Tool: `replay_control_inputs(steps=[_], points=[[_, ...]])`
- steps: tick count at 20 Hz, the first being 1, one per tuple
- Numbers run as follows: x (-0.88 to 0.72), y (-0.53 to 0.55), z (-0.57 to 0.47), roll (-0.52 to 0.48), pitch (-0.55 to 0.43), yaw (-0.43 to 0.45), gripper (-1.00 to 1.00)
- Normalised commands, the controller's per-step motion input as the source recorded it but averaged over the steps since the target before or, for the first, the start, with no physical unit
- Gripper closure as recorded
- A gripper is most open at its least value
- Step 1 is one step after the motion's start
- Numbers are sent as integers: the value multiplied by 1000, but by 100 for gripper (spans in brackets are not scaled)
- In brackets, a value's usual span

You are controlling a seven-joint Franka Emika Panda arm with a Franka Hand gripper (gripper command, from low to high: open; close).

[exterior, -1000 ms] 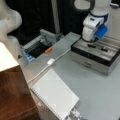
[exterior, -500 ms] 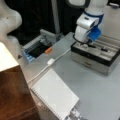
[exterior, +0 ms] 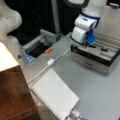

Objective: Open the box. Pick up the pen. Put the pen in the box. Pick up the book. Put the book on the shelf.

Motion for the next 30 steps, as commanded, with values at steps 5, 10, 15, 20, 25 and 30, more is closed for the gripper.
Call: replay_control_inputs(steps=[5, 10, 15, 20, 25, 30], points=[[9, -224, -20, -424, -56, 200, -100], [-65, -346, -56, -373, -55, 115, -100], [-107, -413, -127, -491, 0, 237, -100], [-130, -266, -173, -480, -45, 215, -100], [-145, -167, -104, -378, -59, 130, -100], [-86, -228, -108, -390, -92, 150, -100]])
